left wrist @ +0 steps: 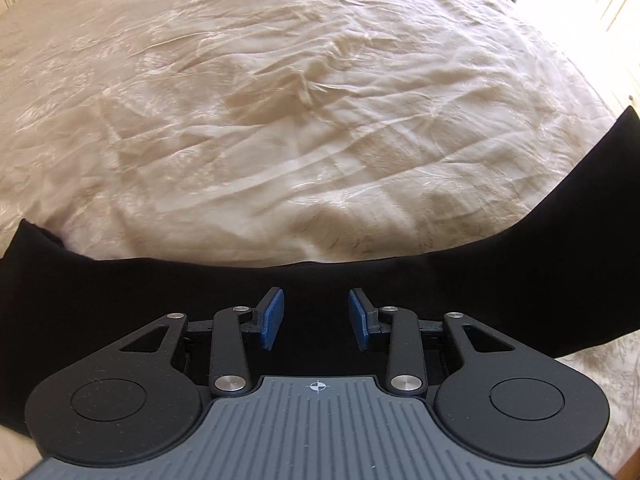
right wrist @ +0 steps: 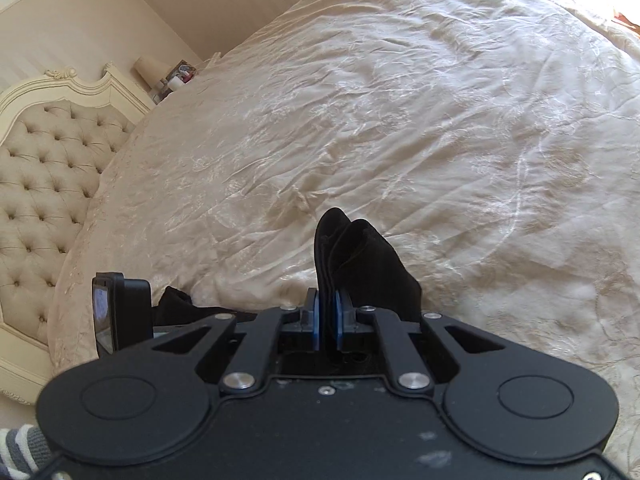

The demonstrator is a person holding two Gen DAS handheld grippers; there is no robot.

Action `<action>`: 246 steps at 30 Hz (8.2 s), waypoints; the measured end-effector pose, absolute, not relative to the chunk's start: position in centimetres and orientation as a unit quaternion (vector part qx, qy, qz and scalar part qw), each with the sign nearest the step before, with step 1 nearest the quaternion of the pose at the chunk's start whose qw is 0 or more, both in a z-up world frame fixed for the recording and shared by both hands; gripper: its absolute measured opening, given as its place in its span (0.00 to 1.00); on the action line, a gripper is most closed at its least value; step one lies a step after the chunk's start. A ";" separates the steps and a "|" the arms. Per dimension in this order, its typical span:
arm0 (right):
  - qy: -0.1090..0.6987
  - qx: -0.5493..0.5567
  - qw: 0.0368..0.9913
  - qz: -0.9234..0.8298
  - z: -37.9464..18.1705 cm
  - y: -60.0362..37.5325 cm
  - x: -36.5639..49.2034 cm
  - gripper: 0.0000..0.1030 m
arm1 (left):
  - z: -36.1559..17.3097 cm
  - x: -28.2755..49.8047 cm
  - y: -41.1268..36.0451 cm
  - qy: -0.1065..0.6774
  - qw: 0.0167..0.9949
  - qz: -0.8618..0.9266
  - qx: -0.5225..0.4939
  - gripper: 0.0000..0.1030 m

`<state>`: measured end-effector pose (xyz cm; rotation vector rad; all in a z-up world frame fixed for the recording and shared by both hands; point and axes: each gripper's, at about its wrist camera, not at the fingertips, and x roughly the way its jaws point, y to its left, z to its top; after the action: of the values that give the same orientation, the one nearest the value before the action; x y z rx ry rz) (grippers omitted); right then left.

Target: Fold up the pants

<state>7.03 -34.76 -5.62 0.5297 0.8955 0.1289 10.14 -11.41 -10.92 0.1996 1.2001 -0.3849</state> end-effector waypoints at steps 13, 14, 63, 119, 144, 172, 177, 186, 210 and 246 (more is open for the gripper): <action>0.483 0.212 0.844 0.100 -12.3 -14.2 11.1 0.09 | -10.2 10.9 1.8 0.570 0.801 -0.167 0.075 0.34; 0.490 0.200 0.843 0.098 -13.0 -12.9 11.3 0.09 | -10.2 11.1 2.3 0.571 0.800 -0.168 0.073 0.33; 0.541 0.142 0.828 -0.046 -18.6 -23.0 13.0 0.42 | -10.3 6.3 9.4 0.593 0.805 -0.006 0.034 0.51; 0.507 0.066 0.857 0.067 -14.1 -0.3 19.0 0.02 | -13.8 7.5 20.6 0.644 0.758 -0.100 0.029 0.81; 0.554 0.088 0.827 0.046 -19.2 5.5 29.6 0.00 | -6.9 8.7 29.5 0.574 0.817 -0.055 0.016 0.75; 0.571 0.103 0.810 0.086 -18.6 11.4 13.3 0.32 | -12.1 10.3 34.8 0.610 0.791 0.003 -0.059 0.76; 0.565 0.062 0.817 0.096 -18.6 12.9 12.6 0.35 | -13.2 10.1 35.0 0.604 0.794 -0.006 -0.063 0.82; 0.574 0.062 0.811 0.093 -18.4 13.3 13.2 0.36 | -14.1 8.7 35.5 0.561 0.823 -0.005 -0.084 0.90; 0.591 0.050 0.802 0.072 -20.2 14.6 14.7 0.38 | -14.4 13.0 37.8 0.534 0.832 -0.009 -0.151 0.91; 0.591 0.068 0.801 0.067 -19.2 13.1 13.3 0.39 | -8.6 11.8 37.9 0.517 0.834 -0.043 -0.189 0.12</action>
<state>13.33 13.06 -19.15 0.1455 1.2682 0.1428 11.84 37.93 -8.56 -0.3998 1.0948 -0.0912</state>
